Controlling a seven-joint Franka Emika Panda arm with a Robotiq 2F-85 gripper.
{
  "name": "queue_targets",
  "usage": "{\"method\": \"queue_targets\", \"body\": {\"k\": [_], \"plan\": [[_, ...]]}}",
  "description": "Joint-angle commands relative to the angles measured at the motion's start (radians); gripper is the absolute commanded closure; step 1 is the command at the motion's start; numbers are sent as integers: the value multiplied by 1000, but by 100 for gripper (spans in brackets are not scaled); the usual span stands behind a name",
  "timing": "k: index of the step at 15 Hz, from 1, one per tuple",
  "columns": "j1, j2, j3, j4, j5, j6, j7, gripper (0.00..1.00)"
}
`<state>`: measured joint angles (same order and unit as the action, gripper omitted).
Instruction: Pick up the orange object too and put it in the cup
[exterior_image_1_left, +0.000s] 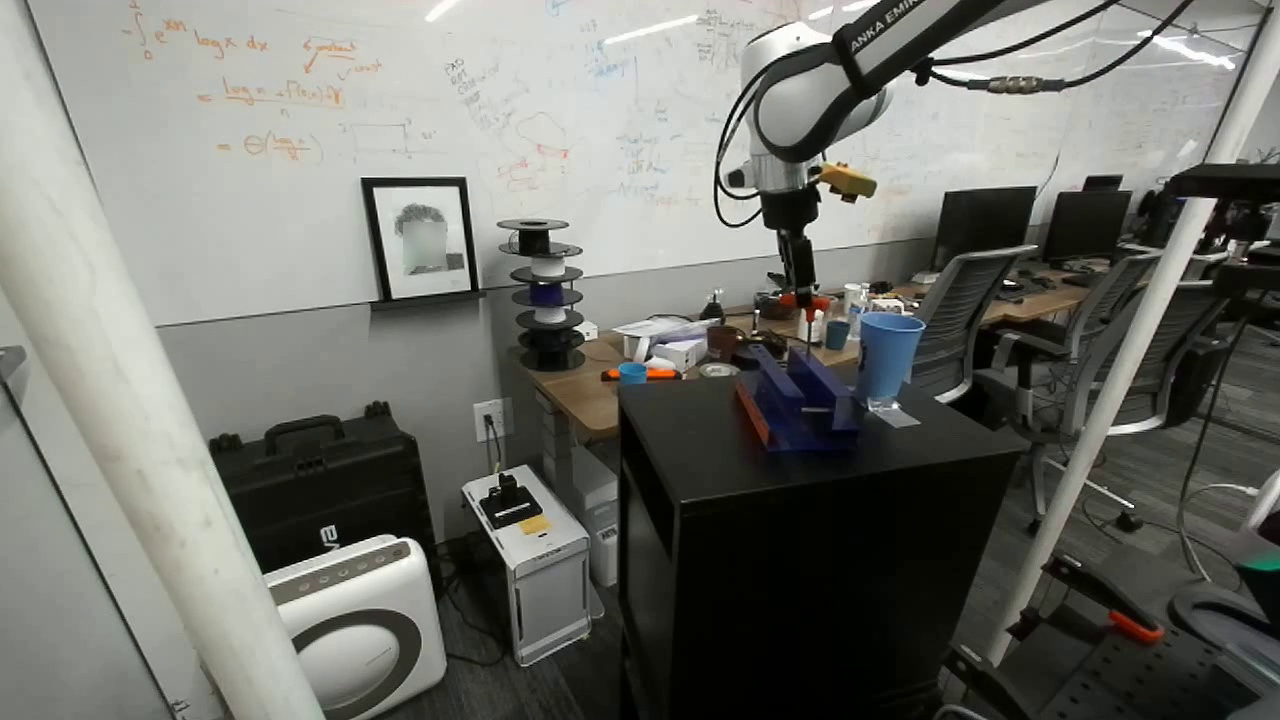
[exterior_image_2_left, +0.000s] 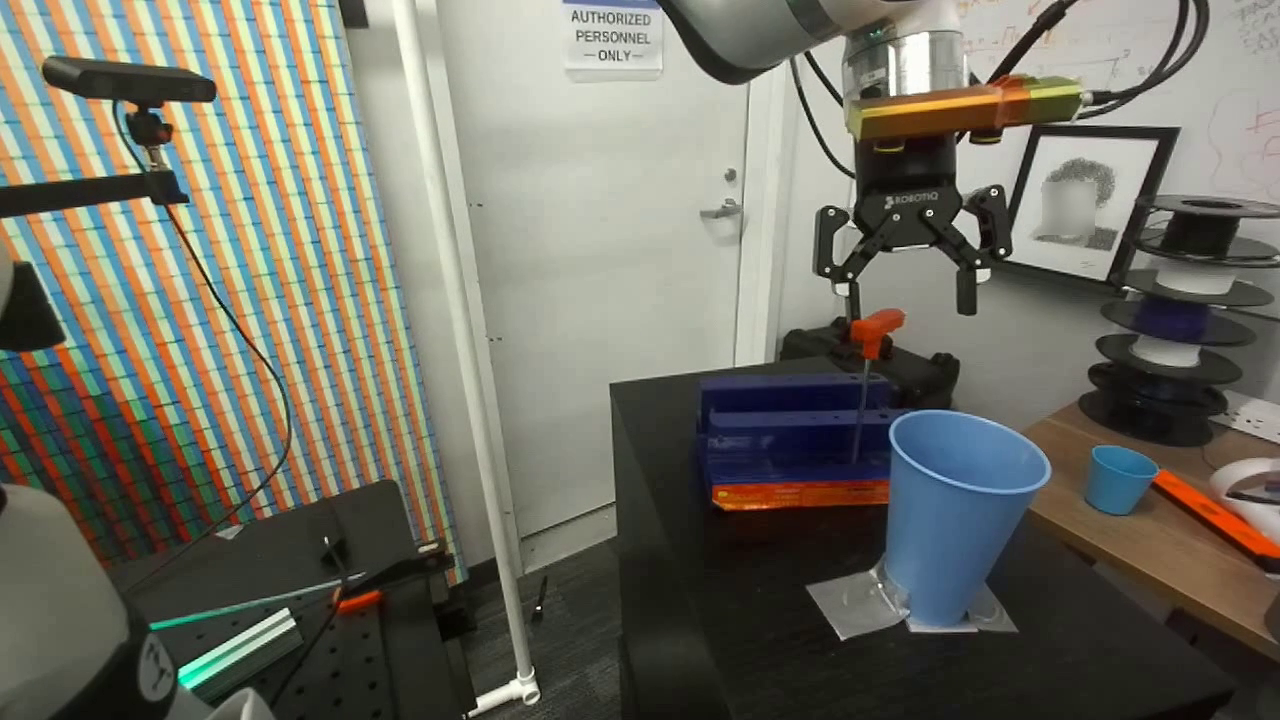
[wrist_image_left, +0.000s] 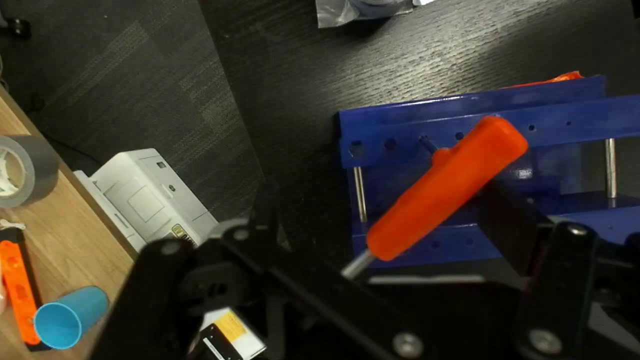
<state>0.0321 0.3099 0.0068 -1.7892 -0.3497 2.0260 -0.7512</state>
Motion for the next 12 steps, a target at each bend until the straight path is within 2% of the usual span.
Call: {"method": "queue_targets", "body": {"k": [1, 9, 10, 11, 12], "plan": [[-11, 0, 27, -3, -10, 33, -46, 25], [-1, -70, 27, -92, -63, 51, -17, 88], [4, -84, 22, -109, -87, 56, 7, 92], [4, -94, 21, -121, -103, 56, 21, 94], [4, -105, 21, -133, -118, 56, 39, 56]]}}
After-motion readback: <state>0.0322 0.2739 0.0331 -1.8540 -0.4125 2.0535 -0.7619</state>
